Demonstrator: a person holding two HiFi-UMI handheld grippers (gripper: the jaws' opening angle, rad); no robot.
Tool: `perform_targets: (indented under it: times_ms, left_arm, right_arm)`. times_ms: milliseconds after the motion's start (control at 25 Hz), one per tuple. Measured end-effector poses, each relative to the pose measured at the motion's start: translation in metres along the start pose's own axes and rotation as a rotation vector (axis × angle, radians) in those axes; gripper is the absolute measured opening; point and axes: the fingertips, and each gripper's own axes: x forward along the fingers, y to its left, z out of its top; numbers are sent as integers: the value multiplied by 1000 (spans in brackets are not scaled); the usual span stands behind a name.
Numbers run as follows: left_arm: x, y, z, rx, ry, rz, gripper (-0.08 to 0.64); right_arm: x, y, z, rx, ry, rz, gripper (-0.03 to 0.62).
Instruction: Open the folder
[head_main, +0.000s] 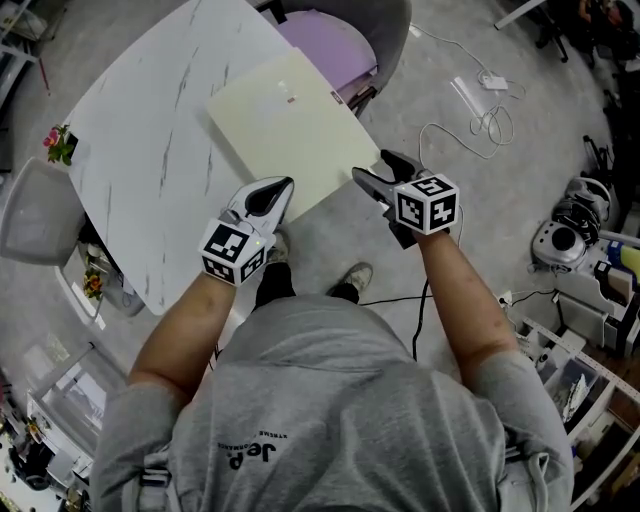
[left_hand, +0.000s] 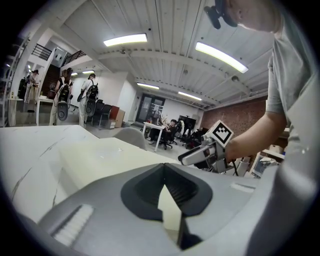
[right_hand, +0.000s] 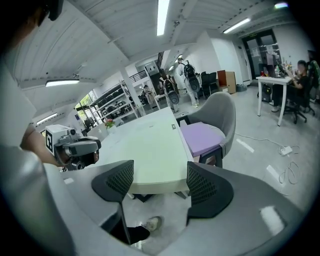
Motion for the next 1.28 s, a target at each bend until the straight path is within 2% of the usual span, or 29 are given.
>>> perform_targets:
  times_ms: [200, 400, 680, 760, 880, 1000, 1120, 1280]
  left_arm:
    - [2, 2, -8, -3, 19, 1, 57]
    - [1, 9, -21, -14, 41, 14, 57]
    - [7, 14, -35, -46, 68, 18, 57]
    - [7, 14, -36, -52, 72, 19, 57]
    - [7, 15, -37, -53, 72, 20, 57]
    - [8, 15, -36, -37, 73, 14, 57]
    - [11, 12, -37, -8, 88, 4, 57]
    - [15, 10, -43, 20, 123, -7, 57]
  right_arm:
    - [1, -2, -3, 38, -1, 26, 333]
    - [0, -3, 0, 131, -24, 83, 330]
    - [2, 27, 2, 277, -33, 288, 298]
    - [3, 29, 4, 285, -47, 285, 298]
    - [-3, 13, 7, 309, -98, 204, 298]
    - [-14, -9, -1, 441, -147, 121, 298]
    - [-14, -3, -13, 539, -143, 139, 298]
    - [-9, 6, -10, 555, -151, 179, 298]
